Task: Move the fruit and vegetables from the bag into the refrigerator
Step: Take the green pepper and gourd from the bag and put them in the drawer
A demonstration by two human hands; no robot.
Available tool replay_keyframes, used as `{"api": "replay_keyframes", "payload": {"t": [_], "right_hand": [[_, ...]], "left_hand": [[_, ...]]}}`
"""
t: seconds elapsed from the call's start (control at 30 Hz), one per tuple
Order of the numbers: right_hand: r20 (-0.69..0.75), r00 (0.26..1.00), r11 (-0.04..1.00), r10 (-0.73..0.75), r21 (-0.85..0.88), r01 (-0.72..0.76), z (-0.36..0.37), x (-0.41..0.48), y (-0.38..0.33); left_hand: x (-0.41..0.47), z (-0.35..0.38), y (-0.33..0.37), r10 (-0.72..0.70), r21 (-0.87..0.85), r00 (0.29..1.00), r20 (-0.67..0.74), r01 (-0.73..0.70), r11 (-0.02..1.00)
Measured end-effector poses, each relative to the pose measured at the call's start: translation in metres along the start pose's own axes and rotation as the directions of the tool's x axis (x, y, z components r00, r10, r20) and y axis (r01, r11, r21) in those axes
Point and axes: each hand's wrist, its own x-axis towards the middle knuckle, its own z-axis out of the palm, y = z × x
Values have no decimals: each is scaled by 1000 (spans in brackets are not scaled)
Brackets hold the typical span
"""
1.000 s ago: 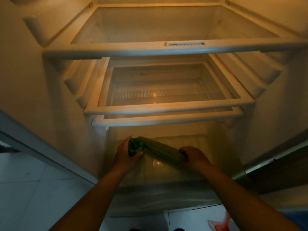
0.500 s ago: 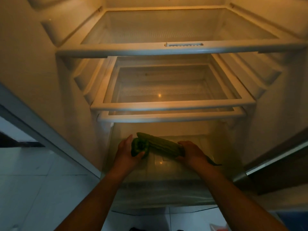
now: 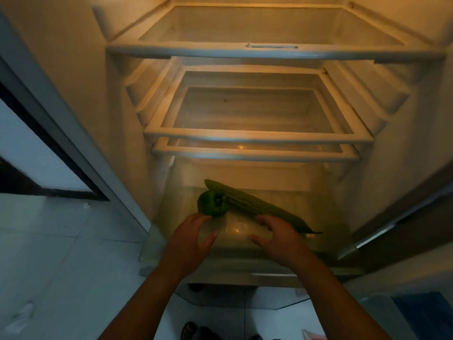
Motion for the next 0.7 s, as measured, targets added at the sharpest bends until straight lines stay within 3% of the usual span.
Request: {"api": "replay_keyframes", "payload": {"t": [0.47, 0.57, 0.7], "right_hand": [[-142, 990, 1000, 24, -12, -25, 6, -38, -10], [-191, 980, 998, 59, 22, -55, 11, -58, -20], [-297, 955, 1000, 7, -12, -11, 19, -91, -29]], "left_hand": [[-1, -7, -3, -13, -4, 999, 33, 13, 1000], [-6, -13, -2, 72, -55, 997, 39, -70, 996], [-20, -23, -9, 231, -31, 957, 175, -229, 973]]}}
